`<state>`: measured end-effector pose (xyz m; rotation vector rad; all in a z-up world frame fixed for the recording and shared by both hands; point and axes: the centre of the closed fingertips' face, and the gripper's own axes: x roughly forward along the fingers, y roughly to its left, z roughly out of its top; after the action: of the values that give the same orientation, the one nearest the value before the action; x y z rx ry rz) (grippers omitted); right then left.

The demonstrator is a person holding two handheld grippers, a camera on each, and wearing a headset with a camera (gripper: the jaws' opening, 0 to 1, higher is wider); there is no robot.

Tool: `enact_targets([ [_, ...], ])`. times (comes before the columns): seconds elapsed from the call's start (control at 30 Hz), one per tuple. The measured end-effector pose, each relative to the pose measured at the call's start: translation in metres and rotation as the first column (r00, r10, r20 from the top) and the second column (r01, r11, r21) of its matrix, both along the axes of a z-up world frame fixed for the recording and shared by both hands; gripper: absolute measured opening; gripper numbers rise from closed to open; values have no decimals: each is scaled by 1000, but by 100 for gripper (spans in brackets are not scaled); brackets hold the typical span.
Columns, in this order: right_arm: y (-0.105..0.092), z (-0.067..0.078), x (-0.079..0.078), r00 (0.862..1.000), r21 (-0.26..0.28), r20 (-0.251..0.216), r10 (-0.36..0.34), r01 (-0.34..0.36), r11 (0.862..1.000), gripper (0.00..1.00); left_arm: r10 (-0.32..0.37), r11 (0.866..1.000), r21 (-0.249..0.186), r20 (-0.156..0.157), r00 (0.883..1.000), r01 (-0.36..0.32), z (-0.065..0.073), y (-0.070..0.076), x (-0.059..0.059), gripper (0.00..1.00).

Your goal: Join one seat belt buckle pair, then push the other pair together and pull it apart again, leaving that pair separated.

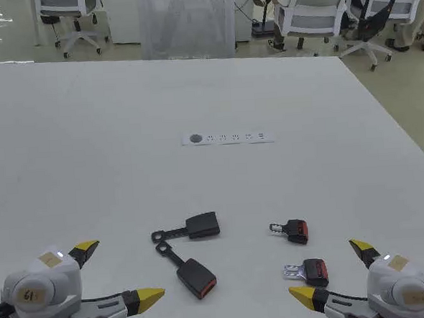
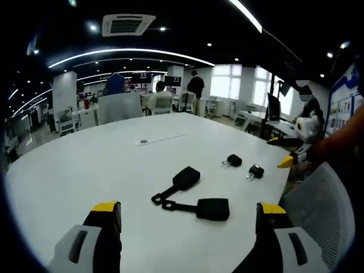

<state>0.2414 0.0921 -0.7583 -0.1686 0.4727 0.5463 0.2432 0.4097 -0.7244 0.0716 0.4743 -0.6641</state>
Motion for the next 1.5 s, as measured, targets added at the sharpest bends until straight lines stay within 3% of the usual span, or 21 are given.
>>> enact_targets([
  [1.5,5,-2,6,999,13,-25,34,-34,999,99,-6,1000,-7,-13,1000,6,-1,-5,5,100],
])
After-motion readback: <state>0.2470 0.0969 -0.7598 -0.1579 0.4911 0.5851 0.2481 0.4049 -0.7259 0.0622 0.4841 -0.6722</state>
